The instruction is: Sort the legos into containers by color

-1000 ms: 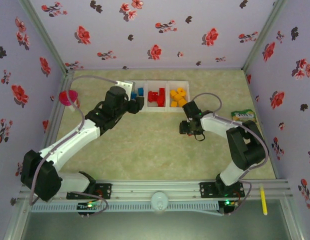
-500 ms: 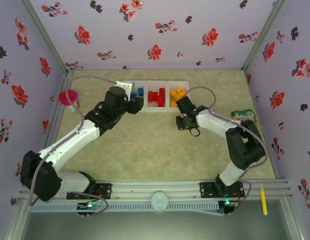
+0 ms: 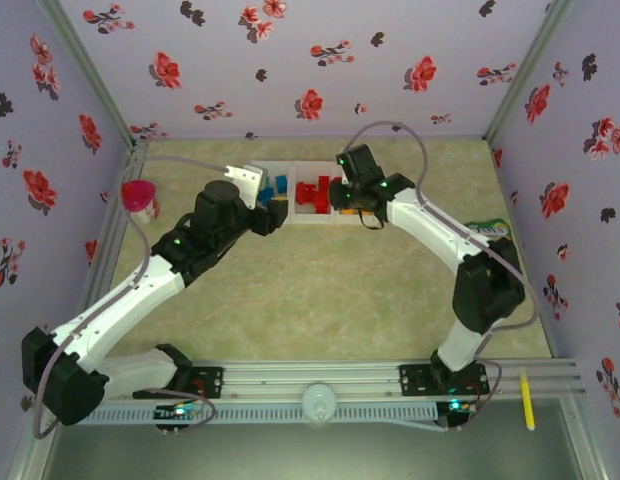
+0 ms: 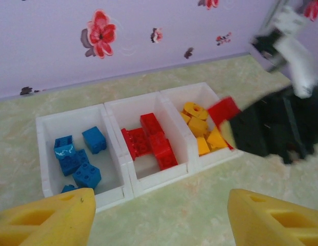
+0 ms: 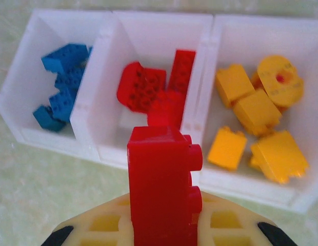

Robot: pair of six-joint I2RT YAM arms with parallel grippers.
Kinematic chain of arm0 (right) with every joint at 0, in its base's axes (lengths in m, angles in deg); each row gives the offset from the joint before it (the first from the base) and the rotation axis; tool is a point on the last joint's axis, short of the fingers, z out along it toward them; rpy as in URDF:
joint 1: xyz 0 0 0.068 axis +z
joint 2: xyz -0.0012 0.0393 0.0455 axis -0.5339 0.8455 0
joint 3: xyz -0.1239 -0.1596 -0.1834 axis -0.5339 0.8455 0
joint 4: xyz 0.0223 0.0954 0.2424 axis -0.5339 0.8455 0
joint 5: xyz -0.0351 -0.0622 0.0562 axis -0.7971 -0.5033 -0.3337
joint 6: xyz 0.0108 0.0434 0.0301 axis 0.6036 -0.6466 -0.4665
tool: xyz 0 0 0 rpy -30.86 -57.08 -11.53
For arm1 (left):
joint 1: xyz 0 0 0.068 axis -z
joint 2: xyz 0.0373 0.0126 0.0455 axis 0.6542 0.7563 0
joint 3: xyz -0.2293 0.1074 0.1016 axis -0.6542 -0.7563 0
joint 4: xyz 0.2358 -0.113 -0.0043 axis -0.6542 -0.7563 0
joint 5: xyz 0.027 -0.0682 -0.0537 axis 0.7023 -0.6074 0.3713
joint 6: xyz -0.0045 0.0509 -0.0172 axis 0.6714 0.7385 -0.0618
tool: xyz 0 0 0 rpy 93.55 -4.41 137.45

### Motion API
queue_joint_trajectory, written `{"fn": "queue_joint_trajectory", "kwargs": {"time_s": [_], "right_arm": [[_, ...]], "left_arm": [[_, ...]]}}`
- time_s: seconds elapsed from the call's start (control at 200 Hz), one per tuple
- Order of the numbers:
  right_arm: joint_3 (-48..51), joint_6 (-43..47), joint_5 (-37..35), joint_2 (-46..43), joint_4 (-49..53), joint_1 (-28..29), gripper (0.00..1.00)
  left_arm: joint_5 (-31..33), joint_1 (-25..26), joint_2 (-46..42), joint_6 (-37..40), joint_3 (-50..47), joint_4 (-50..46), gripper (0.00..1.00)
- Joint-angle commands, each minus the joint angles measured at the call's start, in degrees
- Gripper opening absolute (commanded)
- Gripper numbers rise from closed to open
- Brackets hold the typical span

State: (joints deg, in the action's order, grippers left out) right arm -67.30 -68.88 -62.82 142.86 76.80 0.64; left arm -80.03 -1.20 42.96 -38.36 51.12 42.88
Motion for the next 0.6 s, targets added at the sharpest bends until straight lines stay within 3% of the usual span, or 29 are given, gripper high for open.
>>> {"fn": "queue_joint_trajectory", "kwargs": {"time_s": [0.0,0.39,0.595], "right_arm": [[-5.54,1.4,2.04,6.49,-1.0,0.23,0.1],[-24.19,2.13,1.3,25.13,1.32,0.23,0.11],[-26.82,2.65,1.21,27.76,2.14,0.22,0.22]], "left_arm": [[-5.68,0.97,-1.9,4.06,2.1,-4.75,0.7],[-8.83,1.56,-7.34,5.3,-0.75,-4.35,0.71],[-9.93,1.56,-6.86,5.29,-0.48,-3.45,0.71]]}}
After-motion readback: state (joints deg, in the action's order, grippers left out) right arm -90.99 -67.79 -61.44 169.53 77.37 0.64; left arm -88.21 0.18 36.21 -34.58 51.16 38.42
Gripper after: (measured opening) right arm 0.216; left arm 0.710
